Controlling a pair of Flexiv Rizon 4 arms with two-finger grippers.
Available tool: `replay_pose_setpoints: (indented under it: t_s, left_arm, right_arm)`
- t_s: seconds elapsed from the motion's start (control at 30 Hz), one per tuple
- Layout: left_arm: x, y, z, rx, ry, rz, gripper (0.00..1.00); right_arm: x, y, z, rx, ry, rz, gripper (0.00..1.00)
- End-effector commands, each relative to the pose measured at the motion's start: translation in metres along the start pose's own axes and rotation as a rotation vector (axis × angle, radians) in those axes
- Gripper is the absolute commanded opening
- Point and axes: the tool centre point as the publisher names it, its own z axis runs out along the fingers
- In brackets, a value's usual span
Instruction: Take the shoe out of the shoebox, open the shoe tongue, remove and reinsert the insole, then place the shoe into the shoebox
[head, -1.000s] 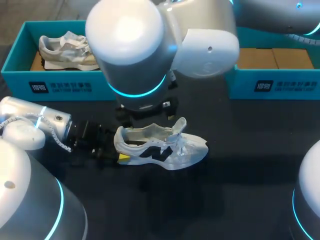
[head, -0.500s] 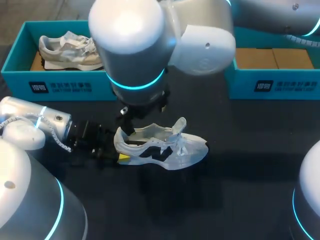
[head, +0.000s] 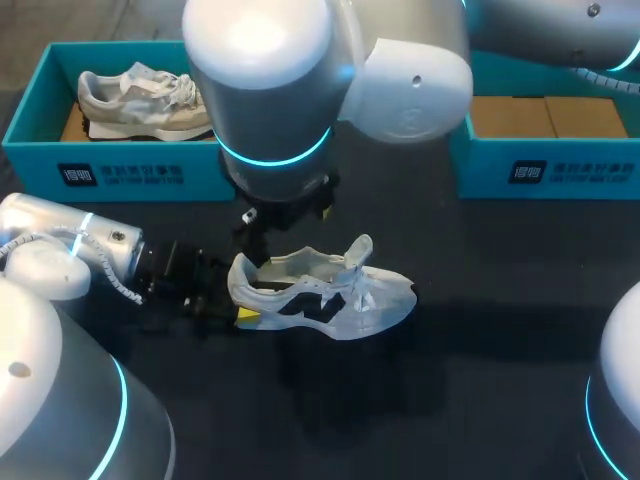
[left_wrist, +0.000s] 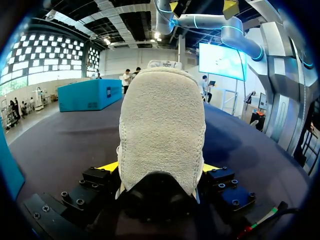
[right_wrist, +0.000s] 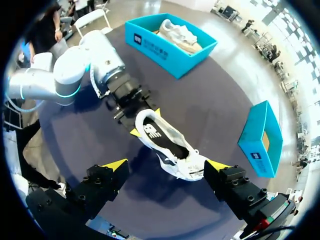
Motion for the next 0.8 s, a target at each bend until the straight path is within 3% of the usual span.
replay_pose_setpoints:
  t_s: [0.03,0.07,0.1,0.37,0.8]
  left_arm:
    - [-0.001,0.002,0.002,0.0,-0.002,0.0,0.0]
    - [-0.001,0.002,0.002,0.0,-0.002,0.0,0.0]
    - [-0.001,0.002,0.002,0.0,-0.002,0.0,0.0]
    - [-0.001,0.002,0.002,0.0,-0.002,0.0,0.0]
    - [-0.001,0.002,0.002,0.0,-0.002,0.0,0.0]
  right_arm:
    - [-0.003,0.0,0.006,-0.033,-0.008,-0.062,1.0]
    - [-0.004,0.0,0.011,-0.039,0.005,-0.134,1.0]
    - [-0.005,0.002,0.013,-0.097,0.027,-0.176,1.0]
    - [-0.007,0.011,0.034,-0.098,0.1,-0.439,1.0]
    - [-0.019,0.015,0.054,-0.067,0.092,-0.427,1.0]
